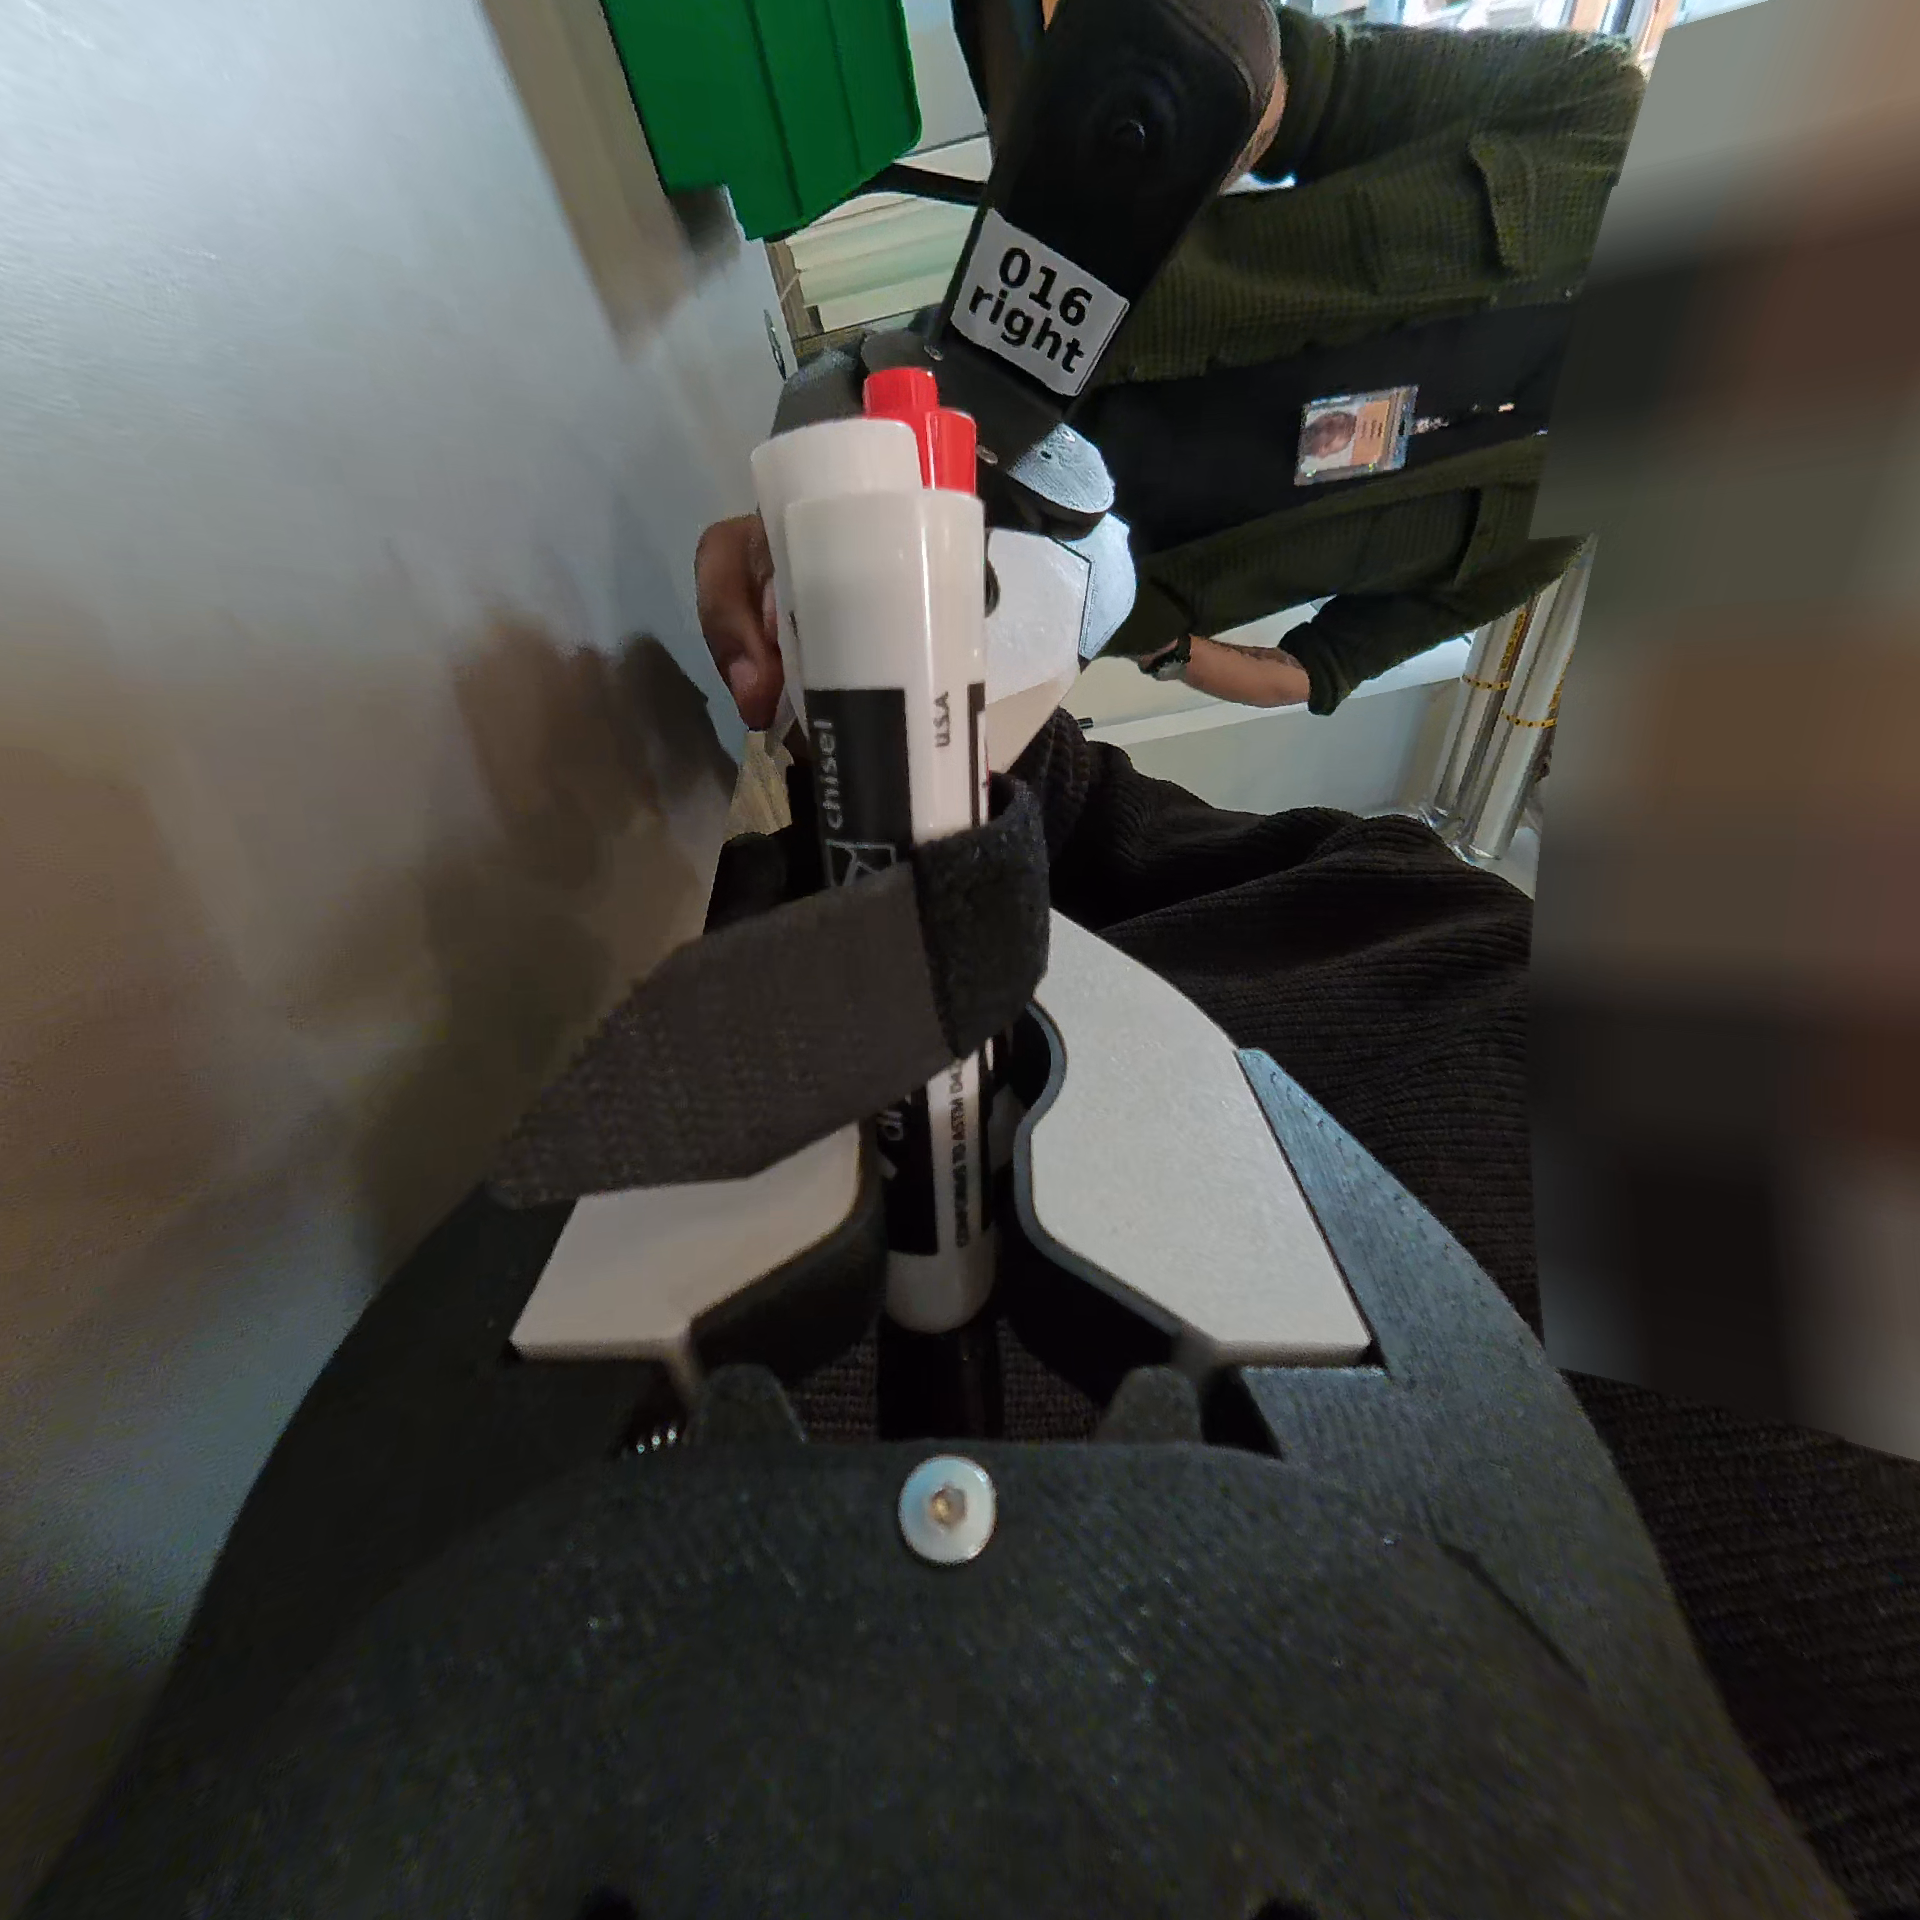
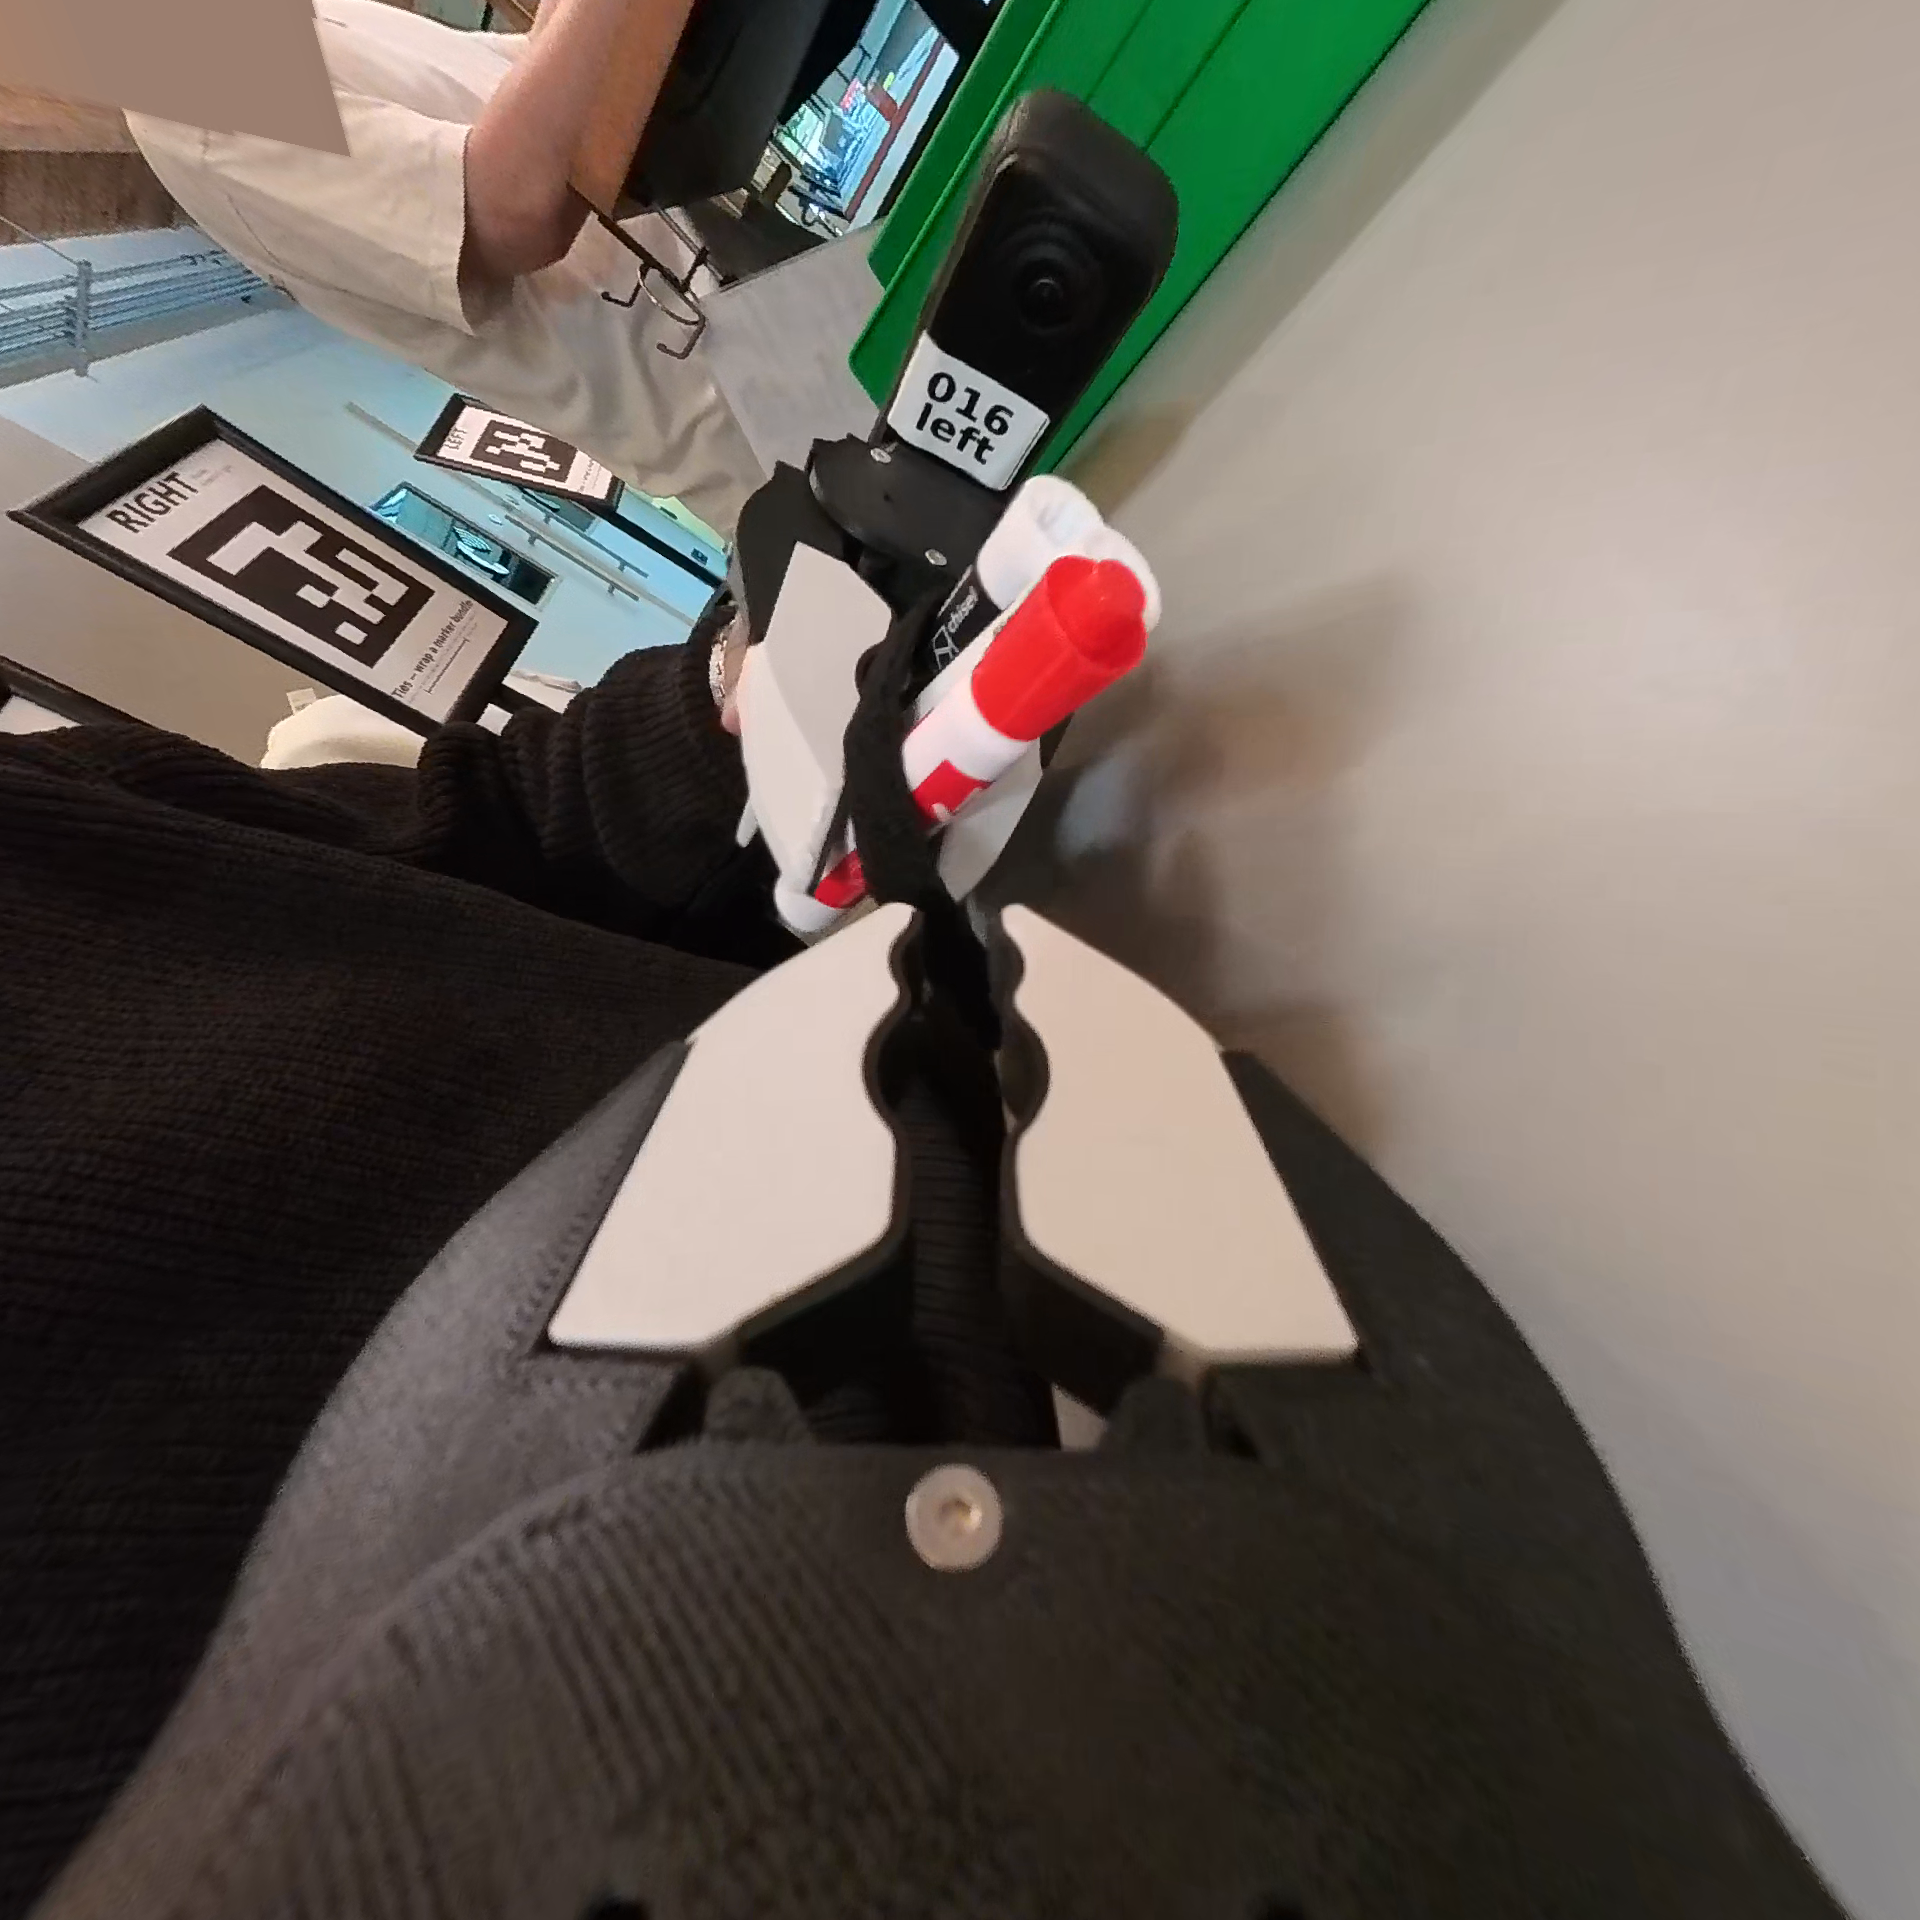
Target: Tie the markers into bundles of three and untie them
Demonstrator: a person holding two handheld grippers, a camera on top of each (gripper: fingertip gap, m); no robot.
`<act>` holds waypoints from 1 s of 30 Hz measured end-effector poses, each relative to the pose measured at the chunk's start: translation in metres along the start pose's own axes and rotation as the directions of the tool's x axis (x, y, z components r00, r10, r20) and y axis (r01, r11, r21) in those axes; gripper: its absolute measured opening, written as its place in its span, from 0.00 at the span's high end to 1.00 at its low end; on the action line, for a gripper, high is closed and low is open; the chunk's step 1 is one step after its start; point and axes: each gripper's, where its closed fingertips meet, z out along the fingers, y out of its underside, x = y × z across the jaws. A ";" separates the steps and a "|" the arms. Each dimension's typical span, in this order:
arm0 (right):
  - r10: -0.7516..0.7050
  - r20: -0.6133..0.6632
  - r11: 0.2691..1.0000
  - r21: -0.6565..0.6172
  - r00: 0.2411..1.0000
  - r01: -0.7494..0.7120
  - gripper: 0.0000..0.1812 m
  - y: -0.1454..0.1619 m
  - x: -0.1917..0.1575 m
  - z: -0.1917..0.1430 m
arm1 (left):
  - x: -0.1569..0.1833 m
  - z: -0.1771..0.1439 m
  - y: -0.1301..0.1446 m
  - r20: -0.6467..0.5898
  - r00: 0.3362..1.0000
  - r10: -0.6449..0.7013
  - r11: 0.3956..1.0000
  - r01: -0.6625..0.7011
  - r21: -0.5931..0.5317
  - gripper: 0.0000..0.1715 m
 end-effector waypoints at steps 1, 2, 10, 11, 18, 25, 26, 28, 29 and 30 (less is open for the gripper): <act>0.002 0.000 1.000 -0.001 1.000 -0.002 0.94 0.000 0.000 0.000 | 0.000 0.000 0.000 0.000 1.000 -0.002 1.000 0.002 0.002 0.89; 0.003 0.002 1.000 -0.003 1.000 -0.003 0.94 0.001 -0.001 0.001 | 0.000 0.000 -0.001 0.001 1.000 -0.002 1.000 0.002 0.004 0.88; 0.006 0.018 1.000 -0.004 1.000 -0.006 0.96 0.001 -0.003 0.005 | -0.002 -0.001 -0.001 0.006 1.000 -0.006 1.000 0.006 0.006 0.88; 0.005 0.019 1.000 -0.005 1.000 -0.005 0.96 0.001 -0.004 0.005 | -0.003 -0.001 -0.001 0.008 1.000 -0.006 1.000 0.006 0.008 0.88; 0.024 0.034 1.000 0.012 0.999 -0.024 0.97 -0.003 -0.006 0.003 | -0.005 0.000 0.000 0.026 1.000 0.003 1.000 -0.003 0.000 0.88; 0.045 0.044 0.999 0.015 0.998 -0.046 0.86 -0.003 -0.005 0.001 | -0.003 0.000 -0.001 0.021 1.000 0.019 1.000 -0.019 0.005 0.89; 0.047 0.043 0.999 0.020 0.998 -0.048 0.86 -0.004 -0.004 0.000 | -0.003 0.000 -0.001 0.021 1.000 0.022 1.000 -0.022 0.003 0.89; 0.052 0.044 0.998 0.030 0.998 -0.053 0.85 -0.006 -0.004 -0.001 | -0.002 0.000 0.000 0.018 0.999 0.027 1.000 -0.027 0.000 0.89; 0.054 0.046 0.998 0.036 0.997 -0.056 0.85 -0.008 -0.004 -0.002 | -0.001 0.000 0.000 0.017 0.999 0.029 1.000 -0.029 -0.001 0.89; 0.055 0.048 0.997 0.042 0.997 -0.057 0.84 -0.009 -0.004 -0.003 | -0.001 0.000 0.000 0.015 0.999 0.030 1.000 -0.030 -0.002 0.89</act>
